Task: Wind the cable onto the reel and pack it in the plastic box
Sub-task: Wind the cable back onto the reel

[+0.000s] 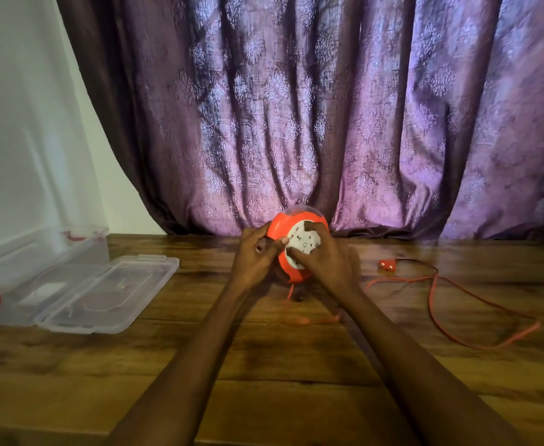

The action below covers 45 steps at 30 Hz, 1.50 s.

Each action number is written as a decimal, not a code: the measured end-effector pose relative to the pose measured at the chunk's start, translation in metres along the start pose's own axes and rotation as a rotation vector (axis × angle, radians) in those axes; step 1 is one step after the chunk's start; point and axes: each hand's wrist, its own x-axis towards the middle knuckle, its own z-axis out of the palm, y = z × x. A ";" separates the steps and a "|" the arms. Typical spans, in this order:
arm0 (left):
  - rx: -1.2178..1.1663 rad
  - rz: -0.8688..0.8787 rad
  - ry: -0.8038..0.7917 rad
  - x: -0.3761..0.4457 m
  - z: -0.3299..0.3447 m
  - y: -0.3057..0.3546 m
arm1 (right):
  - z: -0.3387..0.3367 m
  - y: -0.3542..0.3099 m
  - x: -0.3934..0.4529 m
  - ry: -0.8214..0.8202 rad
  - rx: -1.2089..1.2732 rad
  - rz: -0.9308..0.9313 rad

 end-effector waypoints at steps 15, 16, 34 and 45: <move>-0.180 -0.188 0.056 0.004 -0.014 0.001 | -0.006 0.029 0.010 -0.031 -0.021 -0.279; -0.244 -0.240 0.054 0.005 -0.016 -0.001 | -0.008 0.031 0.011 -0.023 -0.112 -0.508; -0.289 -0.183 -0.059 -0.003 -0.002 0.001 | 0.001 0.004 0.004 -0.006 -0.242 -0.149; -0.055 -0.056 0.092 -0.004 0.007 0.001 | 0.003 0.009 0.010 -0.274 0.872 0.484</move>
